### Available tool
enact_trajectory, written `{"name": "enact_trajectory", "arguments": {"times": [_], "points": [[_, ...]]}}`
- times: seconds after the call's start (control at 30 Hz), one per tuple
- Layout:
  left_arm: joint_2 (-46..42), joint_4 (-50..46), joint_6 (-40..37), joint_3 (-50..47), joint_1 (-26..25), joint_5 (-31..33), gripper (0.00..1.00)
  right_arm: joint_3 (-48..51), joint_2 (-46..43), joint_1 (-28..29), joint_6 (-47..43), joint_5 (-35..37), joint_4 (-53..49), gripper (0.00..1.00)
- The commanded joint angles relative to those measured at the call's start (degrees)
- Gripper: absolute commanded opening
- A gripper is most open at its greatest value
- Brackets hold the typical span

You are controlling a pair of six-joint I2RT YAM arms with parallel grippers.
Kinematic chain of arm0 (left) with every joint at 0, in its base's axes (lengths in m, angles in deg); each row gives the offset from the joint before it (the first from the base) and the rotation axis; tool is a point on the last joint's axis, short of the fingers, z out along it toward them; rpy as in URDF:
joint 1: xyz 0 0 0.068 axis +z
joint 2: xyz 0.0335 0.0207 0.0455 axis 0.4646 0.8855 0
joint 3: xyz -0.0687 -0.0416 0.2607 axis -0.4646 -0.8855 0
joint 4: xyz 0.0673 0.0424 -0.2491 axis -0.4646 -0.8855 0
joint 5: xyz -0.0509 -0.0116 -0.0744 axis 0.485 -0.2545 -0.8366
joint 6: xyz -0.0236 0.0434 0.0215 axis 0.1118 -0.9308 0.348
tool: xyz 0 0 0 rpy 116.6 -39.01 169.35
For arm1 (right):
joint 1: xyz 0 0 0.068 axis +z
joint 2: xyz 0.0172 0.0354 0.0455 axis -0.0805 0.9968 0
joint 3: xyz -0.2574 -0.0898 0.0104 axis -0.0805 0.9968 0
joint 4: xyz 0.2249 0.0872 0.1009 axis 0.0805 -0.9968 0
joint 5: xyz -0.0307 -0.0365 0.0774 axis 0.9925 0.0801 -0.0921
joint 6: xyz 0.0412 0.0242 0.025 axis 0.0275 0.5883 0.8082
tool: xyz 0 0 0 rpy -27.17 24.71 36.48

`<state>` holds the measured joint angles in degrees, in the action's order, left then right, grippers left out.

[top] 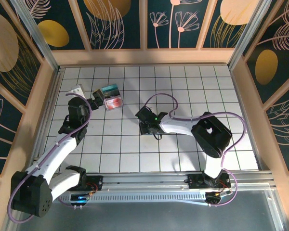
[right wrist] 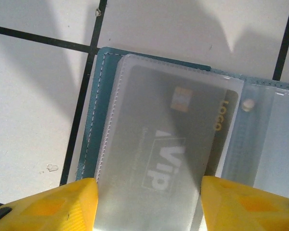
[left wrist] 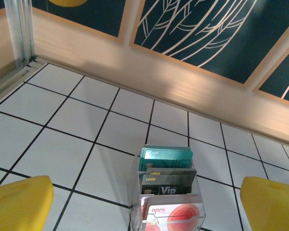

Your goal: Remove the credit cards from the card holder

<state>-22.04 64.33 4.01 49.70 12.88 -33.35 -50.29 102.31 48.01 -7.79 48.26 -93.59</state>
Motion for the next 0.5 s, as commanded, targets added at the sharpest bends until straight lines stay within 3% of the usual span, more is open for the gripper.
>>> {"name": "enact_trajectory", "arguments": {"times": [0.0, 0.27, 0.47], "points": [[-1.4, 0.5, 0.6, -0.1, -0.2, 1.2, 0.99, 0.5, 1.4, 0.5, 0.0, 1.1, -1.6, 0.58], [-1.8, 0.4, 1.1, -0.2, -0.2, 1.6, 0.99, 0.6, 1.1, 0.5, -0.3, 1.2, -1.7, 0.41], [-3.2, 3.8, -0.9, -2.1, -0.2, -4.5, 0.99, 1.1, -0.5, 0.5, -0.1, 1.2, -1.4, 0.25]]}}
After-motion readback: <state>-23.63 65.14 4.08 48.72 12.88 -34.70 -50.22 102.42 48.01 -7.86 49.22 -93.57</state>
